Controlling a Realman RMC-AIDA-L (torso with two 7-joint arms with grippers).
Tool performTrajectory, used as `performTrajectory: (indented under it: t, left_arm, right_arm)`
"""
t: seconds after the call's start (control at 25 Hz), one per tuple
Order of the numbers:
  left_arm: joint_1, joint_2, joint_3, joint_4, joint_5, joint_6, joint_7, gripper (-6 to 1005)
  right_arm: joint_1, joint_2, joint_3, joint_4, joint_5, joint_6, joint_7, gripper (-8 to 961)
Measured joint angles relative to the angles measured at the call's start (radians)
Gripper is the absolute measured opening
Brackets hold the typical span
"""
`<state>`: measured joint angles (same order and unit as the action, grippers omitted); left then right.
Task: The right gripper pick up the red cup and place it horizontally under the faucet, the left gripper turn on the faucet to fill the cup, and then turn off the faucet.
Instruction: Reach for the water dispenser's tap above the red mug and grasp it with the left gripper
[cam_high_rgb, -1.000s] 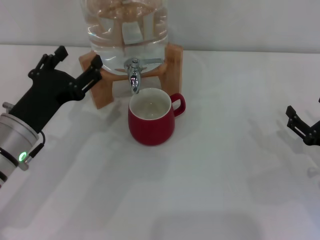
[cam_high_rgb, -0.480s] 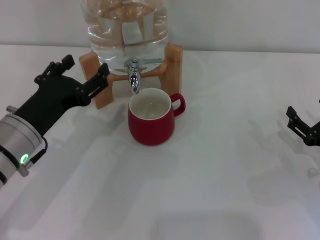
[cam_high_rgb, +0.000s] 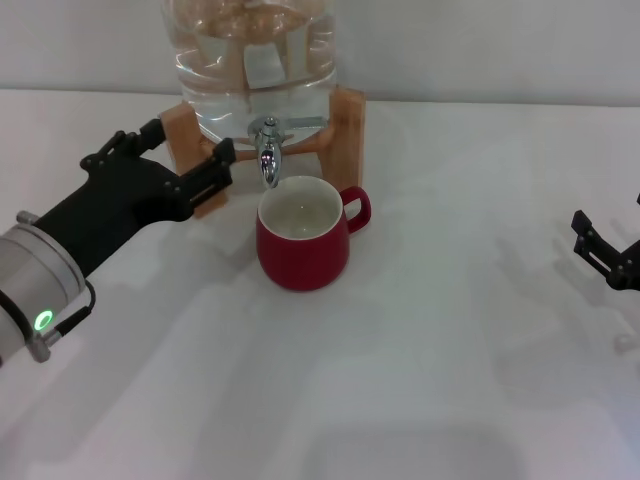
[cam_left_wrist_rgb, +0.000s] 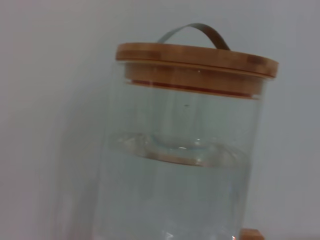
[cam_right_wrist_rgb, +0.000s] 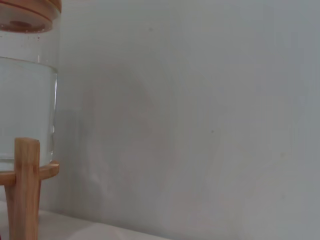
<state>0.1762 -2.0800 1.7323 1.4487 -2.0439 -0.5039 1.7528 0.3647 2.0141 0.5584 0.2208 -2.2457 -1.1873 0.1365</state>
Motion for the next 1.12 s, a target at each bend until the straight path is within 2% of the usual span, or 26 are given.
performTrajectory:
  t: [0.12,0.44,0.56,0.68,0.92,1.12]
  left_arm:
    - [0.007,0.0,-0.001,0.036,0.104,0.001,-0.106,891]
    - [0.007,0.0,-0.008,0.154,0.564,-0.013,-0.543,891]
    - [0.002,0.0,-0.017,0.199,0.703,-0.052,-0.669,891]
    - [-0.014,0.0,-0.046,0.256,0.857,-0.146,-0.821,891]
    - [-0.053,-0.001,-0.103,0.33,1.004,-0.301,-0.976,891]
    - [-0.07,-0.002,-0.139,0.384,1.044,-0.385,-1.014,891]
  right_arm:
    - [0.001,-0.001,0.0,-0.001,0.0,0.0,0.0,866]
    - [0.002,-0.001,0.0,-0.002,0.0,0.0,0.0,866]
    - [0.005,-0.002,0.0,-0.002,0.0,0.0,0.0,866]
    - [0.007,-0.002,0.0,-0.003,0.0,0.0,0.0,866]
    - [0.01,-0.002,0.0,-0.003,0.0,0.001,0.0,866]
    - [0.01,-0.003,0.0,-0.003,0.0,0.001,0.0,865]
